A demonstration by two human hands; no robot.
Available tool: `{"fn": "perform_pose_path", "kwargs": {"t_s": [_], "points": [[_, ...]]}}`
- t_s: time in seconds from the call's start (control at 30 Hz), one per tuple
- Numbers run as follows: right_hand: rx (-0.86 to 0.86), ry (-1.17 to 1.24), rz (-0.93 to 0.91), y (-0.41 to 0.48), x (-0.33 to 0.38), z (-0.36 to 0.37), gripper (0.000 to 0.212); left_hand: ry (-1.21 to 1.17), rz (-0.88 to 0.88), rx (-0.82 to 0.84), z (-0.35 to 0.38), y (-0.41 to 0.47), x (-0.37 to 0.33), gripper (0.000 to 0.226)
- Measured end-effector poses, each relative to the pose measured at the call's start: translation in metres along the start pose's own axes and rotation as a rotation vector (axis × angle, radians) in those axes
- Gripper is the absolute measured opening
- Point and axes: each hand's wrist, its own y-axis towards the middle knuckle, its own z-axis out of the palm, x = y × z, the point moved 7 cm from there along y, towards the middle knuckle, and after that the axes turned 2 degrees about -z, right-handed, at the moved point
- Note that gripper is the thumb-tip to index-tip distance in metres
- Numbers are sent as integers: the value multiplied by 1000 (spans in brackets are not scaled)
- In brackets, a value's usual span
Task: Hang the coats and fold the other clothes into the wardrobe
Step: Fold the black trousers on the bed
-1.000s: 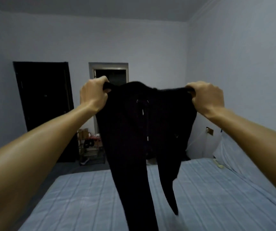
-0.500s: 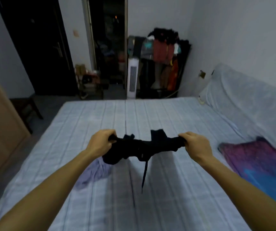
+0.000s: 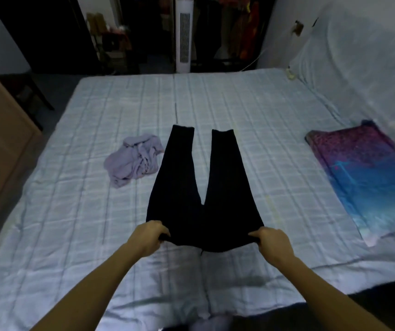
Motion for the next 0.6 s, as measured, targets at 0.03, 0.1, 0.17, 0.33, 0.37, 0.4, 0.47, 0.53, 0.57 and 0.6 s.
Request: {"fn": "perform_pose_path", "kwargs": {"t_s": [0.03, 0.1, 0.17, 0.33, 0.37, 0.4, 0.47, 0.53, 0.57, 0.6], "points": [[30, 9, 0, -12, -2, 17, 38, 13, -9, 30, 20, -8, -5, 35], [69, 8, -11, -30, -6, 48, 37, 52, -11, 96, 60, -20, -13, 38], [65, -25, -35, -45, -8, 78, 38, 119, -11, 152, 97, -28, -15, 39], [-13, -134, -76, -70, -16, 143, 51, 278, -34, 267, 179, -36, -14, 51], [24, -122, -58, -72, -18, 160, 48, 292, -43, 308, 195, -39, -14, 51], [71, -109, -41, -74, -19, 178, 45, 292, -55, 361, 210, -42, -13, 51], [220, -54, 23, -80, -23, 214, 50, 235, -95, 429, 235, -43, -8, 52], [291, 78, 122, -85, -27, 245, 57, 153, -107, 429, 243, -35, -7, 55], [326, 160, 200, -87, -28, 257, 59, 127, -83, 380, 243, -27, -8, 54], [316, 245, 288, -88, -28, 264, 60, 102, -49, 316, 243, -18, -10, 54]]}}
